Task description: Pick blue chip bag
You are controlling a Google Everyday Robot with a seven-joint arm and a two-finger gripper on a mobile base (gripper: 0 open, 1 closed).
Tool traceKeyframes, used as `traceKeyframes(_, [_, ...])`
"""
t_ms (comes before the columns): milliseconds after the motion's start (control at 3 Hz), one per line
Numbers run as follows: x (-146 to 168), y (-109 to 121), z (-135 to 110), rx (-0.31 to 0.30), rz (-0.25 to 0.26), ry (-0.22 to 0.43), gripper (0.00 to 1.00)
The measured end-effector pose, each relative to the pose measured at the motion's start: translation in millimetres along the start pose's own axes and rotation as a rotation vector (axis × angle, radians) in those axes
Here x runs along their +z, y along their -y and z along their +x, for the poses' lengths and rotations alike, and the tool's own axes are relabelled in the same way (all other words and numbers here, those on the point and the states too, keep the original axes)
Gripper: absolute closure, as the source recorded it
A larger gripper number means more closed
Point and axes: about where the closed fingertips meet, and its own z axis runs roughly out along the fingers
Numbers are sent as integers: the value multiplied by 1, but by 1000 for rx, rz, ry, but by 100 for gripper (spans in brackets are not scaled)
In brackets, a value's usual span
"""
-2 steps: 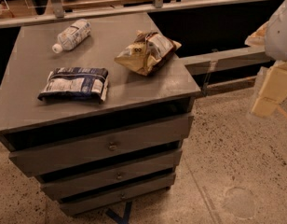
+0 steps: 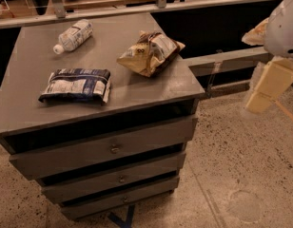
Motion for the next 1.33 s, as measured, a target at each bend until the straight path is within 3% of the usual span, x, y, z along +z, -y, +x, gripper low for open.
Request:
traceKeyframes(667, [19,3,-83,1,-48,302,0])
traceKeyframes(1000, [28,-7,-122,29,-43,382,0])
traceKeyframes(1333, [27,-8,-121,27,-45,379,0])
